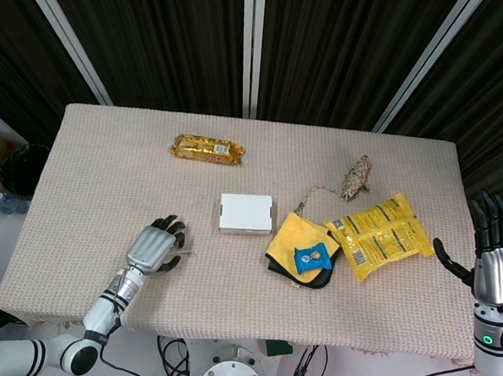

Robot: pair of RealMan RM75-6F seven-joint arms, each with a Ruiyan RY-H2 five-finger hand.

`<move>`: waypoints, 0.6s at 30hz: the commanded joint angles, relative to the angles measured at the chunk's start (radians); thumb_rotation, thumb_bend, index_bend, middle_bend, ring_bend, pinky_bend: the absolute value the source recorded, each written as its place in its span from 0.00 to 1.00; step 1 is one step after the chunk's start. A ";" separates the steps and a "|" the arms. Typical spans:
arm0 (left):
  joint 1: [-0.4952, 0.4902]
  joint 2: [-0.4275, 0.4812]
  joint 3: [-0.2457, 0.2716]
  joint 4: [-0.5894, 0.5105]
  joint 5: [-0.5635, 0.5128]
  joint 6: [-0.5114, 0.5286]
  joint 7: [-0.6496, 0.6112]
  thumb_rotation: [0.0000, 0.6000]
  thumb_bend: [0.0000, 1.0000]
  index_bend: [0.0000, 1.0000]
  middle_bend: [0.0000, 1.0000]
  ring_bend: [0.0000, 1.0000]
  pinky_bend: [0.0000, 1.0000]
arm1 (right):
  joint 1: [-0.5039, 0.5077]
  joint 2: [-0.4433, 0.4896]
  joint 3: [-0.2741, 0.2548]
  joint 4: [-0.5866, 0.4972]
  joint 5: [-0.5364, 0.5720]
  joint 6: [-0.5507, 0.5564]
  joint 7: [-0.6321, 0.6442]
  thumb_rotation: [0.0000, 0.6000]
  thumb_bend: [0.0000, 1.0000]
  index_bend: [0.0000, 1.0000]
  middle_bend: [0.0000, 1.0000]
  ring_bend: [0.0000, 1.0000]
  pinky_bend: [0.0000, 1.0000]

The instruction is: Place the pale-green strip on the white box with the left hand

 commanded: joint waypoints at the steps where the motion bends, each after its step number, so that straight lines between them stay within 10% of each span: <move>1: 0.000 -0.003 0.000 0.003 -0.004 0.001 0.003 0.98 0.31 0.49 0.25 0.12 0.23 | 0.000 -0.002 0.001 0.002 0.001 0.002 0.004 1.00 0.23 0.00 0.00 0.00 0.00; 18: -0.009 0.000 0.000 0.004 0.013 -0.008 -0.036 0.99 0.31 0.51 0.27 0.12 0.23 | 0.002 -0.006 0.000 0.012 0.005 -0.008 0.010 1.00 0.23 0.00 0.00 0.00 0.00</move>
